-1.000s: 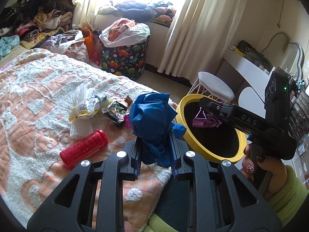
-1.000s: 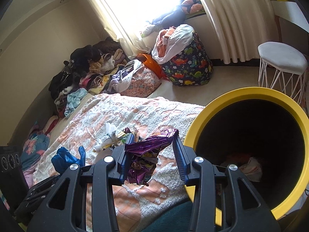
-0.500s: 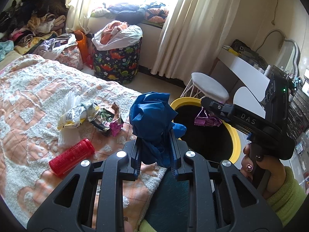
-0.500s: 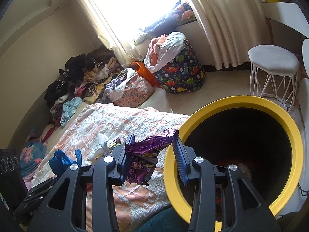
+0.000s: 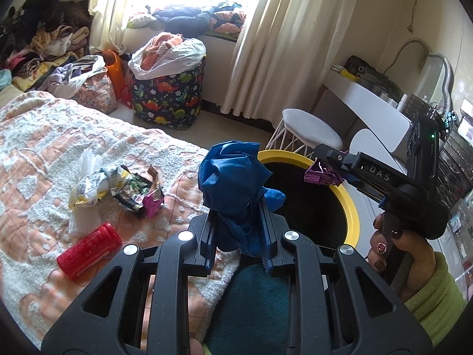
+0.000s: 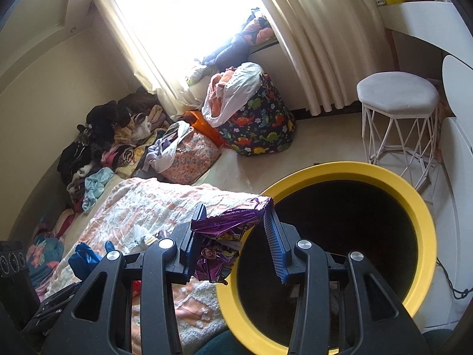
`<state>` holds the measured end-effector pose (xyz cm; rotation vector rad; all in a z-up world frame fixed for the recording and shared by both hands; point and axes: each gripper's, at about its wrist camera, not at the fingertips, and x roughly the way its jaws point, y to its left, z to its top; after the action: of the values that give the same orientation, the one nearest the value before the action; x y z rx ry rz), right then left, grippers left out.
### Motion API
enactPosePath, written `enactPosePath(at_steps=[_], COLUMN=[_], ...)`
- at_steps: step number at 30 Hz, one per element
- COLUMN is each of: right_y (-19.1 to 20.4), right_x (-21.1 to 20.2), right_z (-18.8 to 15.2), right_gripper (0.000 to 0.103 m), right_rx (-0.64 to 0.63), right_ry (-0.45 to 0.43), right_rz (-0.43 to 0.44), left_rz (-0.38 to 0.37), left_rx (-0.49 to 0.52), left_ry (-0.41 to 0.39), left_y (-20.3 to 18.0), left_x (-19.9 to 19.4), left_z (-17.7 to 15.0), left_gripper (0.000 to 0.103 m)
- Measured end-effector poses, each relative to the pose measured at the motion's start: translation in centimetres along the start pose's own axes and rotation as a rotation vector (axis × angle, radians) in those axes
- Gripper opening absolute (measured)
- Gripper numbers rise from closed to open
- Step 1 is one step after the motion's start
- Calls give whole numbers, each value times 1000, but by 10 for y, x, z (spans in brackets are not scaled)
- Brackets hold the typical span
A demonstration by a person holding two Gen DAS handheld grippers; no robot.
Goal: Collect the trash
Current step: 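Carry the blue cloth and purple wrapper over the yellow bin with both grippers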
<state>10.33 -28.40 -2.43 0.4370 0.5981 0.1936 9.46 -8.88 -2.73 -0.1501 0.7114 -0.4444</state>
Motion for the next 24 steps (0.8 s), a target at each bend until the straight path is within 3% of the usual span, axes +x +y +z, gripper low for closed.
enactPosePath(at_steps=[24], right_y=[-52], right_x=[-9], right_z=[9], right_gripper=[39], right_rx=[82], right_ry=[-46], right_rz=[-96], left_rz=[-39], left_rx=[92], left_ry=[62], left_y=[-41], left_x=[48], left_z=[2], left_gripper=[18])
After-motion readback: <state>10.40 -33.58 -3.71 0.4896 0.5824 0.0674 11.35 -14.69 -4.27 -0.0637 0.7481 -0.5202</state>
